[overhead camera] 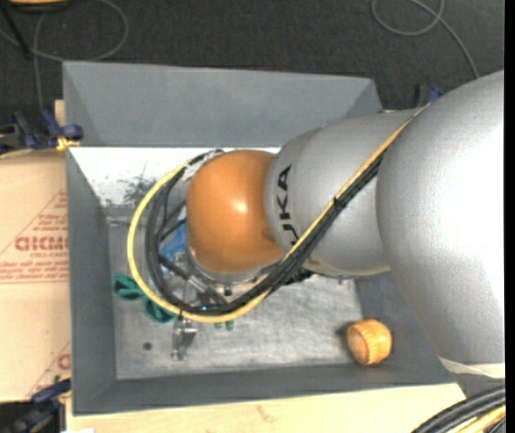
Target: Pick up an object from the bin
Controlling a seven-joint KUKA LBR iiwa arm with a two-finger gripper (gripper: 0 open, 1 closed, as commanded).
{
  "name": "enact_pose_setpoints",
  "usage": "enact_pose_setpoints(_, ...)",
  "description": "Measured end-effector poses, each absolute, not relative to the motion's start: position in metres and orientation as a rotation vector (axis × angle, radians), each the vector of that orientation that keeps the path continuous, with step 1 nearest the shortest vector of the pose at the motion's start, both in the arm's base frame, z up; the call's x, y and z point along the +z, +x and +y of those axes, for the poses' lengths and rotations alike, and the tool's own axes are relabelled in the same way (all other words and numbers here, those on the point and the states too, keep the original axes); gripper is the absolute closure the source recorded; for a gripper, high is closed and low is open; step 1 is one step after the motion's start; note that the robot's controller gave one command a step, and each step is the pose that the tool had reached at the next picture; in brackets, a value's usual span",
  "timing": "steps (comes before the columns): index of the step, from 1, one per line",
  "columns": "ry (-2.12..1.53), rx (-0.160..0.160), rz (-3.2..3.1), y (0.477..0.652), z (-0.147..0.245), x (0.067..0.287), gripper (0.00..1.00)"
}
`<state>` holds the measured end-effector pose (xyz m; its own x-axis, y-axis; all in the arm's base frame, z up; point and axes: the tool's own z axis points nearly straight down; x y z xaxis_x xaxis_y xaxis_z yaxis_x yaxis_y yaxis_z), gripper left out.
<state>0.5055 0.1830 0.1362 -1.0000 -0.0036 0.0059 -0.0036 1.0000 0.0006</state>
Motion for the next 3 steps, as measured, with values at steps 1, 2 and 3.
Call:
enact_pose_setpoints(1, 0.001, -0.003, -3.143, 0.508, 0.182, 0.14, 0.0)
enact_pose_setpoints(2, -0.166, -0.006, -3.139, 0.523, 0.186, 0.073, 1.0)
enact_pose_setpoints(3, -0.168, -0.006, -3.139, 0.523, 0.186, 0.073, 1.0)
